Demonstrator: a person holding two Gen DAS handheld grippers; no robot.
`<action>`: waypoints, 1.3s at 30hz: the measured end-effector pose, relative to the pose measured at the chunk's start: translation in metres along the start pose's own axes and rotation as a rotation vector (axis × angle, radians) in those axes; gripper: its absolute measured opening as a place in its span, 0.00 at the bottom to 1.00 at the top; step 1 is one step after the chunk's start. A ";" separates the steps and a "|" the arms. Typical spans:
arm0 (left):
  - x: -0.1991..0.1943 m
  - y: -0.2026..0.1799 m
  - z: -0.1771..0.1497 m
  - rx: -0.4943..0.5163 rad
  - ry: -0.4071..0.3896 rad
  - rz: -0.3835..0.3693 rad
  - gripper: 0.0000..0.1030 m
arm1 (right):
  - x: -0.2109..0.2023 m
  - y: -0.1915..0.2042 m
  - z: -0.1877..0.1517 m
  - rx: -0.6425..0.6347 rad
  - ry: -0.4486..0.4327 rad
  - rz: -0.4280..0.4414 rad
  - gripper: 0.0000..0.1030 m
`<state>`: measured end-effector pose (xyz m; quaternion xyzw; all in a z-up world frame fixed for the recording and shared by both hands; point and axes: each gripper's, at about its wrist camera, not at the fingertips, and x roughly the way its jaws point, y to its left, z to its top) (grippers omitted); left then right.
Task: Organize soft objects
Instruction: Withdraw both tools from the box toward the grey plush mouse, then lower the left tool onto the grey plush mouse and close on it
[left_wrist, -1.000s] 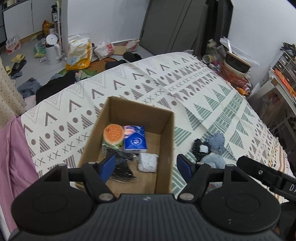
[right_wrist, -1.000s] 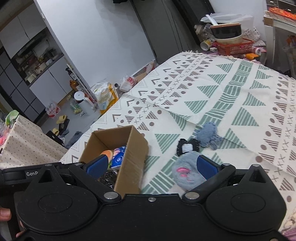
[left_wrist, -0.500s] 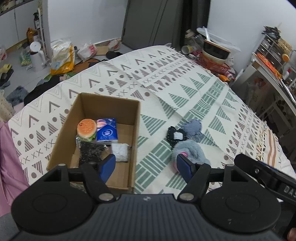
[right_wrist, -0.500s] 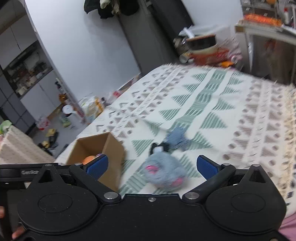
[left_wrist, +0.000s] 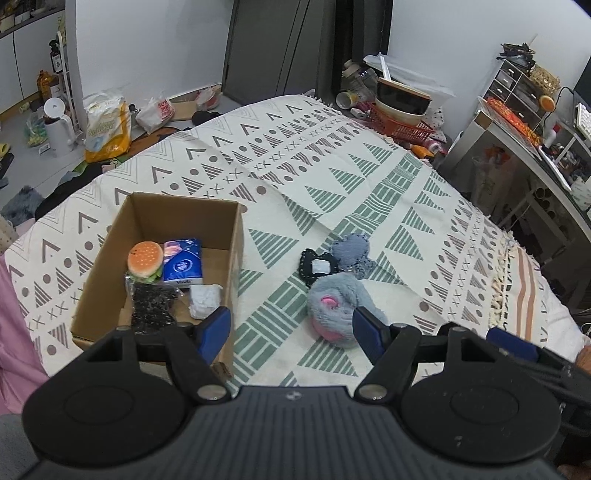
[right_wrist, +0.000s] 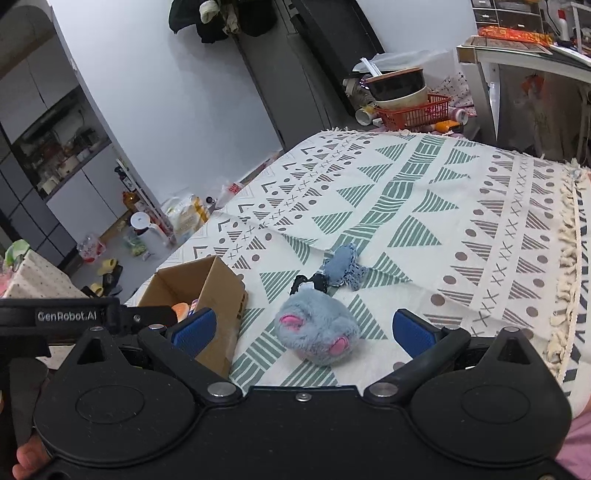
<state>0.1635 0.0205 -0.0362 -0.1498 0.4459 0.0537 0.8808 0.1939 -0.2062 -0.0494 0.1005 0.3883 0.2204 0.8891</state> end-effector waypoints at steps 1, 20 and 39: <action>0.001 -0.002 -0.001 -0.003 0.002 -0.007 0.69 | -0.001 -0.002 -0.002 0.006 -0.002 -0.001 1.00; 0.029 -0.029 -0.017 0.000 -0.012 -0.033 0.69 | 0.011 -0.059 -0.019 0.268 0.073 0.080 1.00; 0.101 -0.035 -0.011 -0.090 0.048 -0.060 0.47 | 0.050 -0.095 -0.020 0.489 0.107 0.075 0.79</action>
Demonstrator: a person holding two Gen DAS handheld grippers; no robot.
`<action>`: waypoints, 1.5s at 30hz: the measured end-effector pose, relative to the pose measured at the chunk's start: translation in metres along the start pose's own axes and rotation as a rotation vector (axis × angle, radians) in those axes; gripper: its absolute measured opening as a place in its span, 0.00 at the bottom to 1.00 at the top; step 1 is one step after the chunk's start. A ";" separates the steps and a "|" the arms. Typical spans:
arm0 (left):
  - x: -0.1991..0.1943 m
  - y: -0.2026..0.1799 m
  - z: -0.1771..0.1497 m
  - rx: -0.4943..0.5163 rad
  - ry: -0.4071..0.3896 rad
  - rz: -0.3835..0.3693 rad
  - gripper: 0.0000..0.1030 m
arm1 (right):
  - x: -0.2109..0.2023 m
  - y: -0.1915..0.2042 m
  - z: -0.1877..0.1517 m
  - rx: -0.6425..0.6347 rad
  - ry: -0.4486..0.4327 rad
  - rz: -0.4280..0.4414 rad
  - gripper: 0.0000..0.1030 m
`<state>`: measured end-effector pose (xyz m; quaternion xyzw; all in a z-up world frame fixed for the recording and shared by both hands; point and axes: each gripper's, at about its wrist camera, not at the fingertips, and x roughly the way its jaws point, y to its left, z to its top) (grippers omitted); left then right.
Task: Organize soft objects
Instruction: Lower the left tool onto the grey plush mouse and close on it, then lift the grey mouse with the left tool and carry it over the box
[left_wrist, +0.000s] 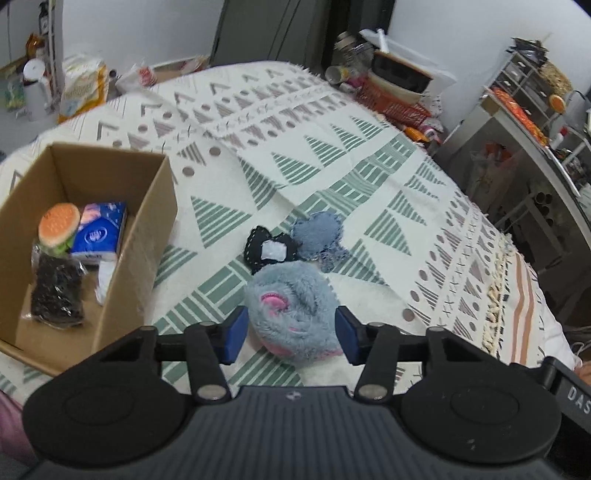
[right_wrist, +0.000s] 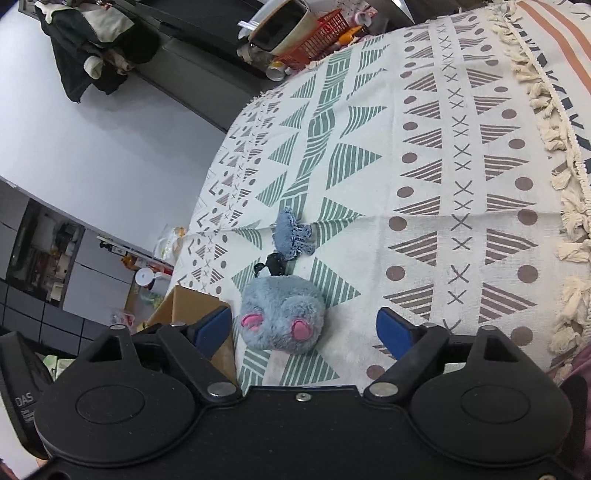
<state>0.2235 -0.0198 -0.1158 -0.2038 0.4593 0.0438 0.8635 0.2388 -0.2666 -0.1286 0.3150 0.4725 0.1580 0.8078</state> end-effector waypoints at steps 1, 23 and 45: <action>0.004 0.002 0.000 -0.011 0.003 0.003 0.46 | 0.003 0.001 0.000 -0.003 0.007 0.000 0.76; 0.066 0.037 -0.006 -0.225 0.039 -0.074 0.30 | 0.047 0.006 0.003 -0.035 0.049 -0.044 0.70; 0.021 0.014 -0.015 -0.063 0.015 -0.169 0.12 | 0.048 0.015 -0.001 -0.059 0.070 0.031 0.71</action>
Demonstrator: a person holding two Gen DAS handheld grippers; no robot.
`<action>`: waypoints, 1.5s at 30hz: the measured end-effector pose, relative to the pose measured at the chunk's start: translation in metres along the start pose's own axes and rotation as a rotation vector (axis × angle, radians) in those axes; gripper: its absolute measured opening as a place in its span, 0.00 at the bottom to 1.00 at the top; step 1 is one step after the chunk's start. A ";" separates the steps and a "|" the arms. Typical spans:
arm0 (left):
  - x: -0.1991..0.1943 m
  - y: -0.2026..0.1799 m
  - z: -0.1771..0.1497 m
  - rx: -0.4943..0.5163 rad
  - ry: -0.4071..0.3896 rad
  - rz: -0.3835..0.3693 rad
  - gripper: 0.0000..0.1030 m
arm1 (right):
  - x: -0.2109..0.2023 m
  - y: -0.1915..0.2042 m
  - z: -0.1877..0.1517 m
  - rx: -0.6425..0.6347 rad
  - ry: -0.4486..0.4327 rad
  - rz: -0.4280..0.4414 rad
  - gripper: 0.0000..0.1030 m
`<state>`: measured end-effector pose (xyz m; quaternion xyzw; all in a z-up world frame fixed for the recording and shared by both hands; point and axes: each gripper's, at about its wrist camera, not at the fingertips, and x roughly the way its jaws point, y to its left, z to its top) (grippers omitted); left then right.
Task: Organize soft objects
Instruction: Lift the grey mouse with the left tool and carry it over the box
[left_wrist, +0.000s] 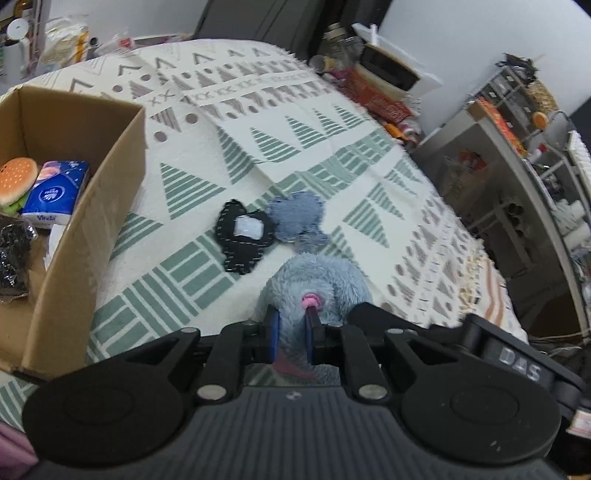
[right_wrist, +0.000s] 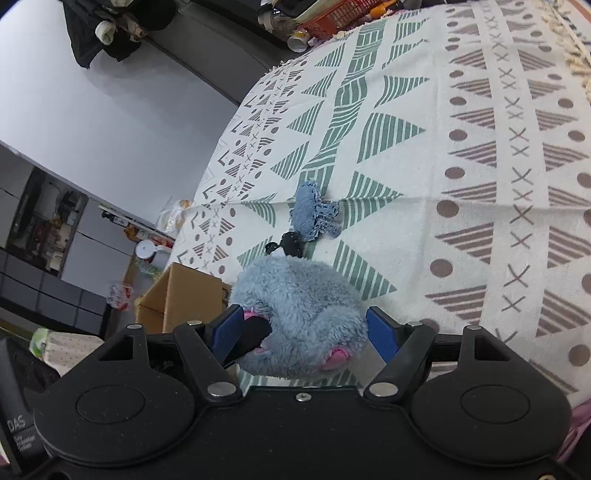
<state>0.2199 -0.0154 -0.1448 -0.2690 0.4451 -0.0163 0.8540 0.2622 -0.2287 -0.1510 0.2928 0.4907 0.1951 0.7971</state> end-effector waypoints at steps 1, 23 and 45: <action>-0.002 -0.002 -0.001 0.003 0.000 -0.003 0.12 | -0.001 -0.001 0.000 0.010 0.004 0.005 0.71; -0.075 -0.005 0.005 0.038 -0.082 0.024 0.12 | -0.031 0.041 -0.020 -0.100 -0.064 0.112 0.37; -0.141 0.034 0.037 0.005 -0.164 -0.021 0.13 | -0.040 0.124 -0.037 -0.208 -0.161 0.147 0.36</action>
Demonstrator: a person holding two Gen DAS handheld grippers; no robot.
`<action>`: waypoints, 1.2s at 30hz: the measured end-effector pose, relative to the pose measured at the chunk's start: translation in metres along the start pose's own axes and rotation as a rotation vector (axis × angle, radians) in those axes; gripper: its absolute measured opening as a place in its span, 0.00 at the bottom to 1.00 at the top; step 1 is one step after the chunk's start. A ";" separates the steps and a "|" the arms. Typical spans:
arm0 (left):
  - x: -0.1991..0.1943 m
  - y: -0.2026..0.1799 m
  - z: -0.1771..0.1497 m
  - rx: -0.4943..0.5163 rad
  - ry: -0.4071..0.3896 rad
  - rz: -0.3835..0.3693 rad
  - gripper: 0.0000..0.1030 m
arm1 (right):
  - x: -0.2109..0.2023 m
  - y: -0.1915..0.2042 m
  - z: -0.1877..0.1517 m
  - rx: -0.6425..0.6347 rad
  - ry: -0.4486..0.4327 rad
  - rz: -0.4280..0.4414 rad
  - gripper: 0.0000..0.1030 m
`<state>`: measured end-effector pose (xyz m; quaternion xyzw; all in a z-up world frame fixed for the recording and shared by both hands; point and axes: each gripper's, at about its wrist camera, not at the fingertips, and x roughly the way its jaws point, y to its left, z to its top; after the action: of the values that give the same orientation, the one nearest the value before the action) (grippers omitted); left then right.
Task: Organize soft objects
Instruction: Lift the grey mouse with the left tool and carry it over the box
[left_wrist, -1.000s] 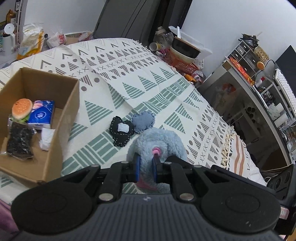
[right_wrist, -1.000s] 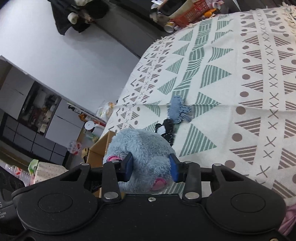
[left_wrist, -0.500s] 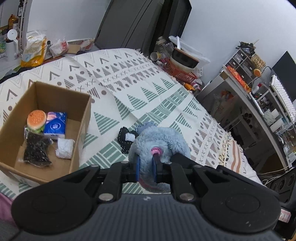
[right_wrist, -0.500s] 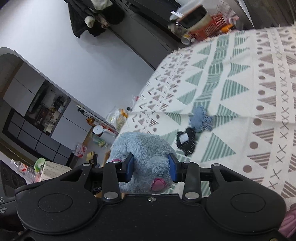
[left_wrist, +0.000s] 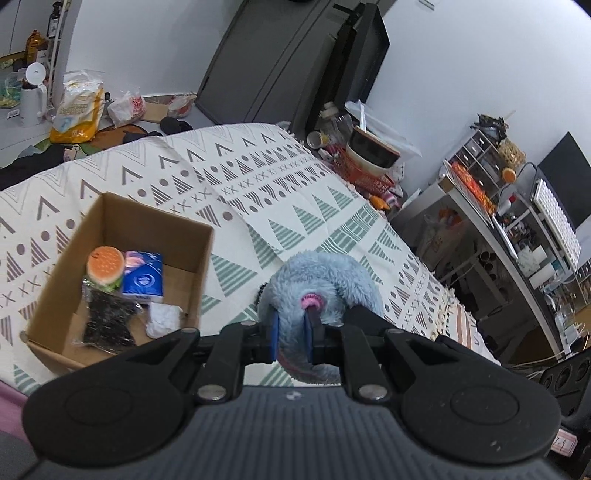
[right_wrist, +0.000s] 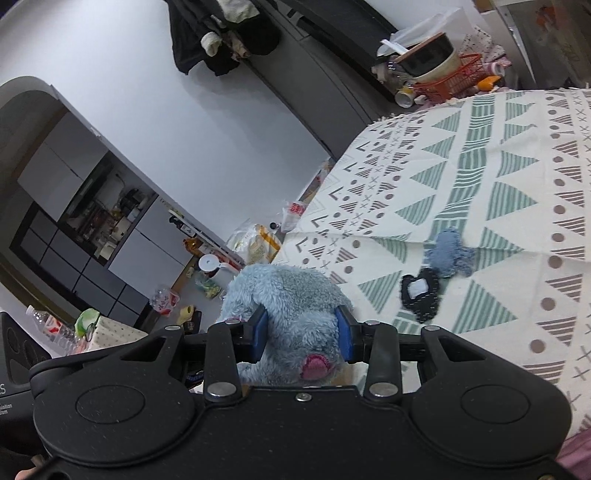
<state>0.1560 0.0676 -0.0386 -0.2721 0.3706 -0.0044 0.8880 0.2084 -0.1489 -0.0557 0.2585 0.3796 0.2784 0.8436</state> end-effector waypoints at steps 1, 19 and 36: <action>-0.002 0.004 0.001 -0.003 -0.003 -0.001 0.13 | 0.002 0.004 -0.001 -0.004 0.001 0.001 0.36; -0.023 0.075 0.020 -0.104 -0.028 0.018 0.12 | 0.052 0.057 -0.019 -0.030 0.082 0.012 0.36; -0.014 0.141 0.028 -0.180 0.037 0.110 0.13 | 0.107 0.080 -0.049 -0.027 0.204 -0.008 0.36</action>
<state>0.1370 0.2040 -0.0822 -0.3301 0.4001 0.0725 0.8519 0.2081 -0.0097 -0.0852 0.2157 0.4607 0.3050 0.8051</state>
